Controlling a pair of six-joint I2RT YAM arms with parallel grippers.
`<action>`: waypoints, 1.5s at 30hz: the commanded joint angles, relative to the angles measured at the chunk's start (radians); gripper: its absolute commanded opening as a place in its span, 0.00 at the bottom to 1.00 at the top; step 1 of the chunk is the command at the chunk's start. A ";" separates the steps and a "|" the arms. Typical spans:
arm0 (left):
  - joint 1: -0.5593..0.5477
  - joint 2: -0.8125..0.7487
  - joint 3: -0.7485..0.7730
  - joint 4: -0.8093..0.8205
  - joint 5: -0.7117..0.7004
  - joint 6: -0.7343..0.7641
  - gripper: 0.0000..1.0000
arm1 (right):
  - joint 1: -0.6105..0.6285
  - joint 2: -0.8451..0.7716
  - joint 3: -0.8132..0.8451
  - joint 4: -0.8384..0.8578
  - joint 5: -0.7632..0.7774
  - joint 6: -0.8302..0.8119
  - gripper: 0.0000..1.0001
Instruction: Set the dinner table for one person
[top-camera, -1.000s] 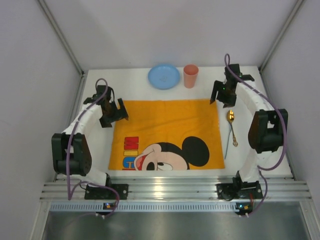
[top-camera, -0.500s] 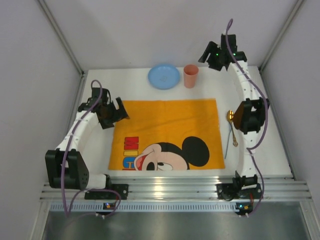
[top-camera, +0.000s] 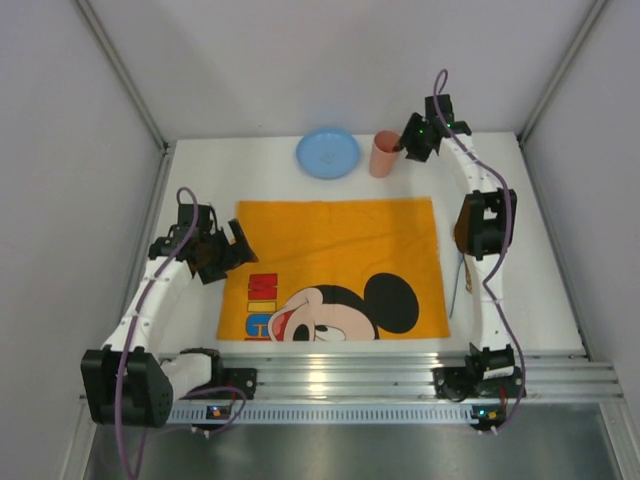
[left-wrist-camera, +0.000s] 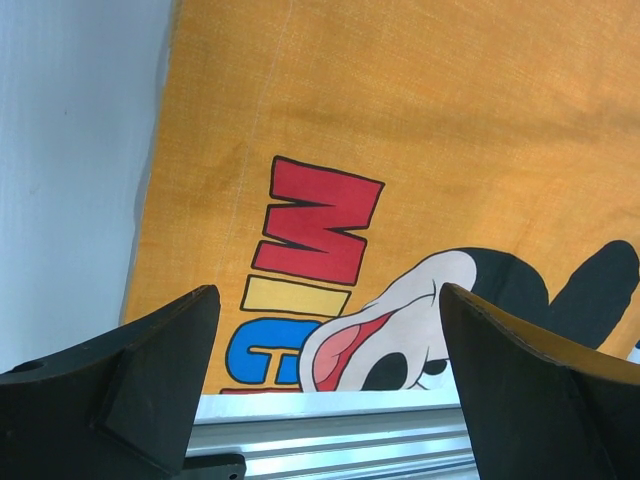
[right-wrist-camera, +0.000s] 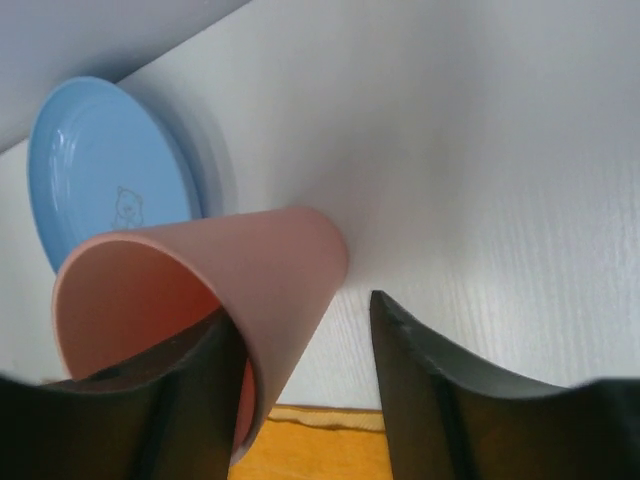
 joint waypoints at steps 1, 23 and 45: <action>0.000 -0.008 0.017 0.000 0.008 -0.011 0.96 | 0.017 -0.011 0.049 0.019 0.070 -0.032 0.32; -0.201 0.713 0.691 0.099 -0.006 -0.022 0.96 | 0.029 -0.669 -0.421 -0.349 0.221 -0.180 0.00; -0.264 1.272 1.327 0.181 -0.155 -0.332 0.98 | 0.150 -0.770 -0.807 -0.176 0.521 -0.118 0.00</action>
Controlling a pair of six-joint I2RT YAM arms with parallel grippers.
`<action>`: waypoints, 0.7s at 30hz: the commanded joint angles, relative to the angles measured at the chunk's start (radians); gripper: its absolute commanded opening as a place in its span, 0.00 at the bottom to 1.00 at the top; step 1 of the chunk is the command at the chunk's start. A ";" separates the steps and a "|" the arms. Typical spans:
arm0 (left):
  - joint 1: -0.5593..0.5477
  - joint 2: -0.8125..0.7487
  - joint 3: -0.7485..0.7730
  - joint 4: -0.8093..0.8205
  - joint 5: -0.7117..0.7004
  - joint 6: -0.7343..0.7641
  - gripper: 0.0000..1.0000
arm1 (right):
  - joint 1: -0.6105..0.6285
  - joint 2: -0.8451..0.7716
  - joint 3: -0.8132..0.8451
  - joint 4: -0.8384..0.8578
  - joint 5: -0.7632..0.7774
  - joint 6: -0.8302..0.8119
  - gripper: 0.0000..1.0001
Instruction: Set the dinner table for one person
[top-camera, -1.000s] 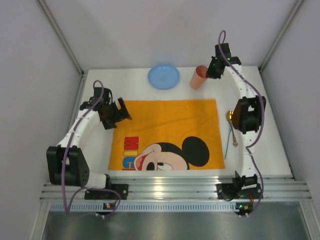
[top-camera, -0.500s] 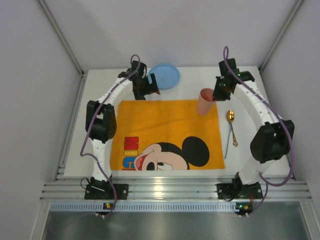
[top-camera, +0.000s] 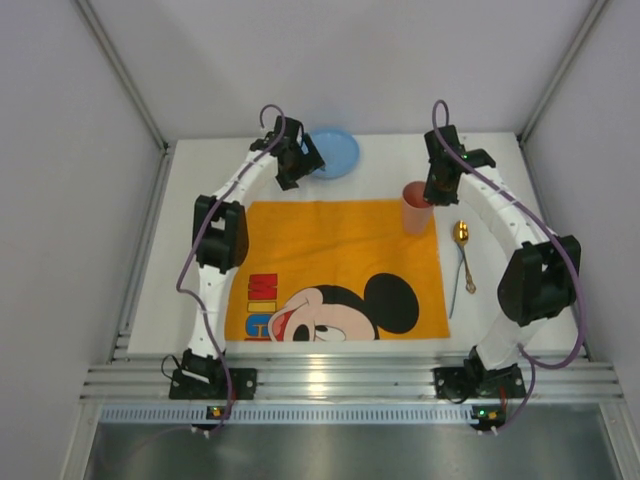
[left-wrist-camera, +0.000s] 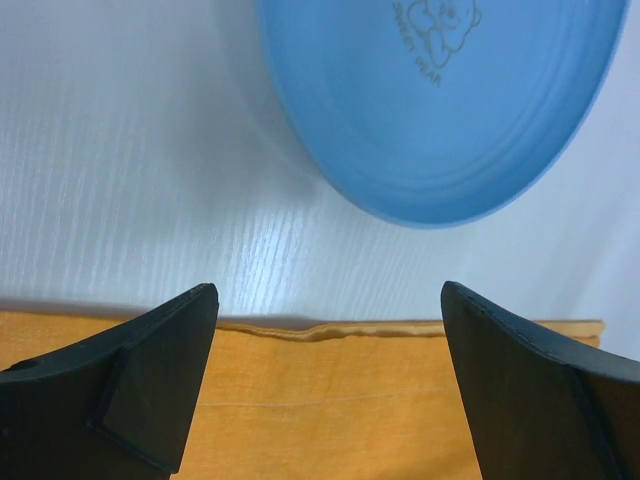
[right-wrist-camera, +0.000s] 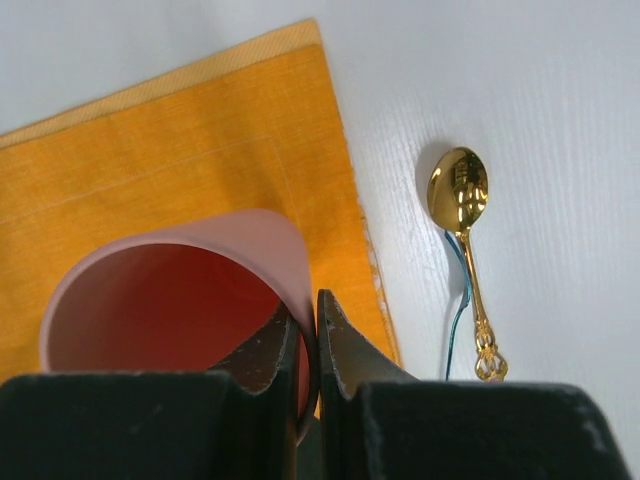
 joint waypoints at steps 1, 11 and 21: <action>-0.008 0.036 0.069 0.078 -0.084 -0.086 0.98 | 0.018 -0.001 -0.006 0.058 0.093 0.019 0.00; -0.011 0.185 0.287 -0.019 -0.141 -0.110 0.91 | 0.020 0.024 -0.022 0.088 0.017 -0.007 0.60; 0.001 0.218 0.313 -0.070 -0.123 -0.074 0.77 | 0.009 0.016 0.016 0.076 0.008 -0.010 0.62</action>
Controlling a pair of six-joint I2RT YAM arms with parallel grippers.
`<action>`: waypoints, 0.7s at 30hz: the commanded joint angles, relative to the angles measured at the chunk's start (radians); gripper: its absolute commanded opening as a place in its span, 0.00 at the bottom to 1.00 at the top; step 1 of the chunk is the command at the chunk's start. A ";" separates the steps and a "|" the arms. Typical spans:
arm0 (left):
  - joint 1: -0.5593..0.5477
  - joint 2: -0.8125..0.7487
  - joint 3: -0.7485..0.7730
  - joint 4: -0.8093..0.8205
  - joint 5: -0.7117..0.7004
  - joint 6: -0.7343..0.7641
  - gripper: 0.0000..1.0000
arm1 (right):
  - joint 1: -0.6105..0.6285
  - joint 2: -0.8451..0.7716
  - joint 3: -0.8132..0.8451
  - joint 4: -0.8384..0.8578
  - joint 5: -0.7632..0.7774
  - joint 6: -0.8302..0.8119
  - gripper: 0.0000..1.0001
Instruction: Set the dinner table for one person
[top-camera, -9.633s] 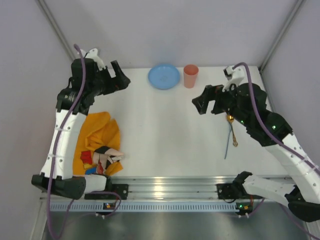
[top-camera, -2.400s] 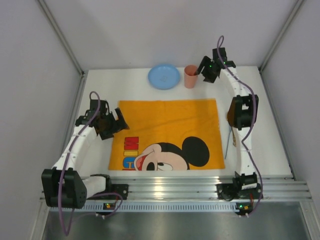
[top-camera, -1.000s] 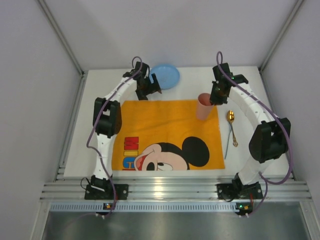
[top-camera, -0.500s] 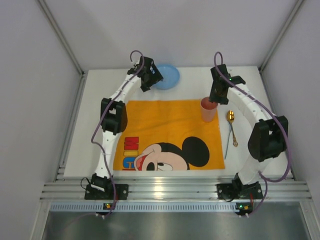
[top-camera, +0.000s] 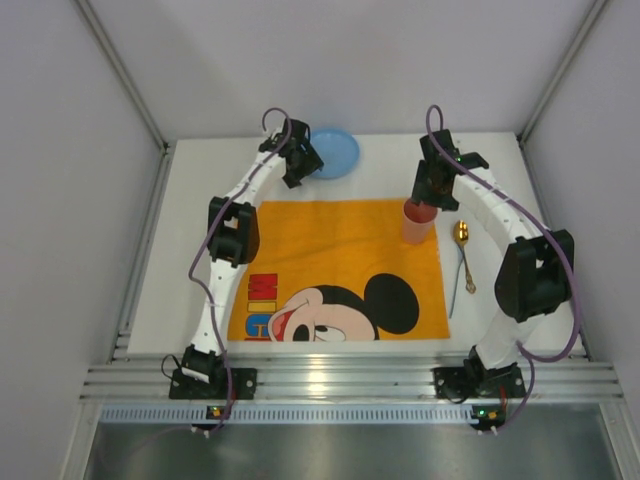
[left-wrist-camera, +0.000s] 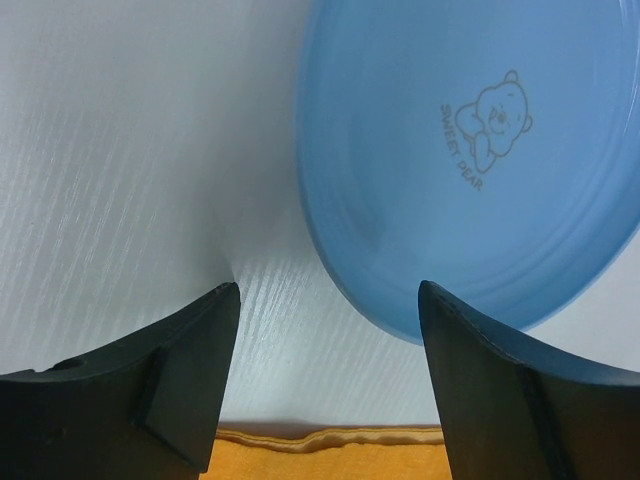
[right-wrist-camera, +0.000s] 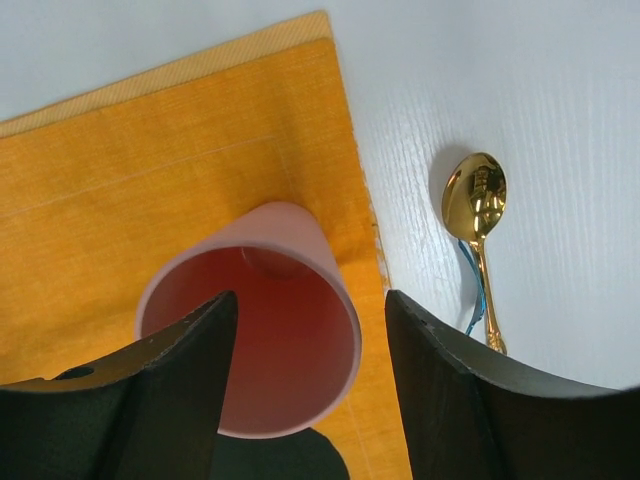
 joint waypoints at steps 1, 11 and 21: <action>0.009 0.005 0.046 -0.004 0.004 0.020 0.77 | -0.002 -0.013 0.044 0.023 -0.009 -0.006 0.61; 0.041 0.094 0.166 -0.007 -0.013 0.008 0.54 | 0.000 -0.065 -0.001 0.015 -0.032 0.000 0.61; 0.031 0.143 0.146 -0.004 0.023 0.072 0.49 | -0.009 -0.121 -0.044 -0.011 -0.015 -0.020 0.60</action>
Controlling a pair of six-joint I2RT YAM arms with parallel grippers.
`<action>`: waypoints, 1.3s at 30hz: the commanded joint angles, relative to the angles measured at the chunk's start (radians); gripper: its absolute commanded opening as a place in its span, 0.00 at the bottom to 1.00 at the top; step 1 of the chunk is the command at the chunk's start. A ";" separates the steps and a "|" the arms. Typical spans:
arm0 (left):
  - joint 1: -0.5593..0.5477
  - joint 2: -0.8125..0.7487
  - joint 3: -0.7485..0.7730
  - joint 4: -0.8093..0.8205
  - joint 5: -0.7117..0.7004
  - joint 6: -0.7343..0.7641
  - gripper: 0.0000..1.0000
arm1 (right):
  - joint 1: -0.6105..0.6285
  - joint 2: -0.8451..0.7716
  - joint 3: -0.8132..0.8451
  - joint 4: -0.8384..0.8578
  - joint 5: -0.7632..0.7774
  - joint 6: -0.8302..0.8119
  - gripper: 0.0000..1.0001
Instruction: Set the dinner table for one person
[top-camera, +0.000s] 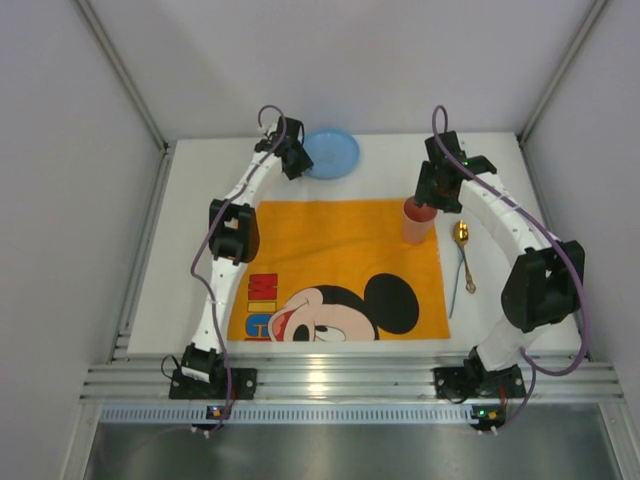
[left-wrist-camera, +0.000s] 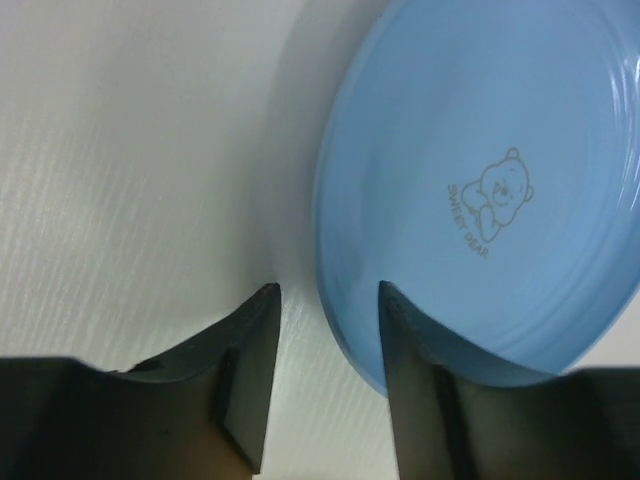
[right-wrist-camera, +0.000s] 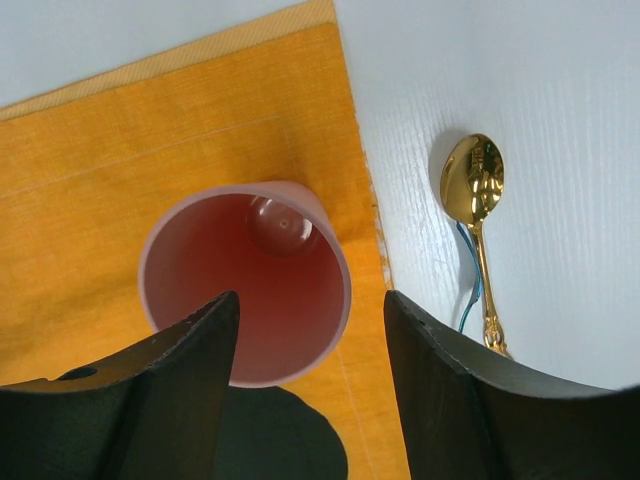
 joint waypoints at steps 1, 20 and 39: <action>-0.003 0.051 0.005 -0.004 0.024 0.024 0.43 | -0.006 -0.052 -0.004 -0.013 0.018 -0.018 0.60; 0.089 -0.245 -0.204 0.137 0.248 0.068 0.00 | -0.024 -0.132 -0.064 0.039 0.035 -0.008 0.65; 0.024 -1.092 -1.131 0.117 0.362 0.220 0.00 | -0.271 -0.349 -0.396 0.073 -0.203 0.051 0.80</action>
